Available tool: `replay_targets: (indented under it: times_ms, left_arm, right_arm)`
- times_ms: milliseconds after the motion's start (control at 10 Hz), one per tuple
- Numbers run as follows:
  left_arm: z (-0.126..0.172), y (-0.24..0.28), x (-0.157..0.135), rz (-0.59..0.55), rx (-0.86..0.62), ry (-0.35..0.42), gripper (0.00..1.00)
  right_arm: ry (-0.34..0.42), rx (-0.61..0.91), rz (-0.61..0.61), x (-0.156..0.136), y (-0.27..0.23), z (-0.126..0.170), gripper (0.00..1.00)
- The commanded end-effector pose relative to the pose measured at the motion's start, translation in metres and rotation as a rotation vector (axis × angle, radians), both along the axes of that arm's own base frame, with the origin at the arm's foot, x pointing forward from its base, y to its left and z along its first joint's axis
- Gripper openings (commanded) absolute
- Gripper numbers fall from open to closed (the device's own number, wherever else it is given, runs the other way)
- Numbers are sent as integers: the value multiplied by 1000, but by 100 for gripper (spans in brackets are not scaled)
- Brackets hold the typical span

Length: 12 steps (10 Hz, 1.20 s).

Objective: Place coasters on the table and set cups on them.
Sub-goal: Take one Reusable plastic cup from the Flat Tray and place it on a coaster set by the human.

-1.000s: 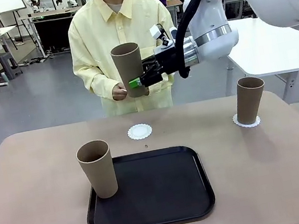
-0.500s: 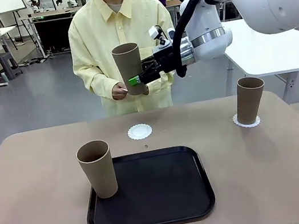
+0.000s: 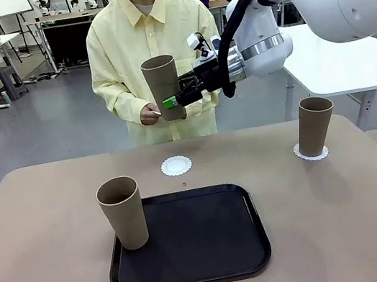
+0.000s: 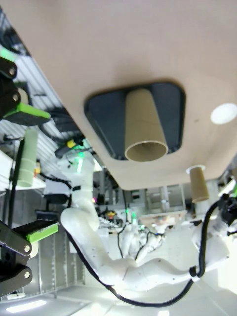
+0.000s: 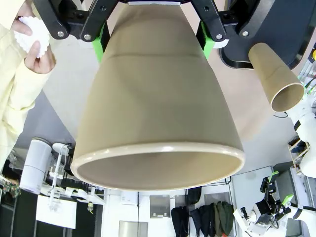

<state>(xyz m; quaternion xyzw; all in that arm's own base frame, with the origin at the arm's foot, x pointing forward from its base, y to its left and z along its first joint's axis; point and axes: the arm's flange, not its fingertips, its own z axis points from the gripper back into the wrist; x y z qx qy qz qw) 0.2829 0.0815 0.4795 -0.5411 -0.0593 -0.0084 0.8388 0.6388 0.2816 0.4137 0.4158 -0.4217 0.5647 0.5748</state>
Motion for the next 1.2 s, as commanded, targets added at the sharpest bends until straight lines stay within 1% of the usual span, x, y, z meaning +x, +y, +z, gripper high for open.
replay_targets:
  times_ms: [0, 100, 200, 500, 700, 1100]
  left_arm:
    - [1, 1, -1, -3, -9, -9, 100]
    - [1, 1, -1, -3, -9, -9, 100]
    - [1, 1, -1, -3, -9, -9, 100]
    - [1, 1, -1, -3, -9, -9, 100]
    - [1, 1, -1, -3, -9, -9, 100]
    - [1, 1, -1, -3, -9, -9, 100]
  right_arm:
    - [-5, 37, 130, 3, -3, -9, 81]
    - [-8, 82, 182, 12, -8, -19, 81]
    - [-11, 102, 210, 18, -12, -28, 81]
    - [-2, 139, 235, 35, -15, -55, 81]
    - [-11, 101, 249, 34, -6, -76, 81]
    - [36, 30, 316, 30, 7, -119, 81]
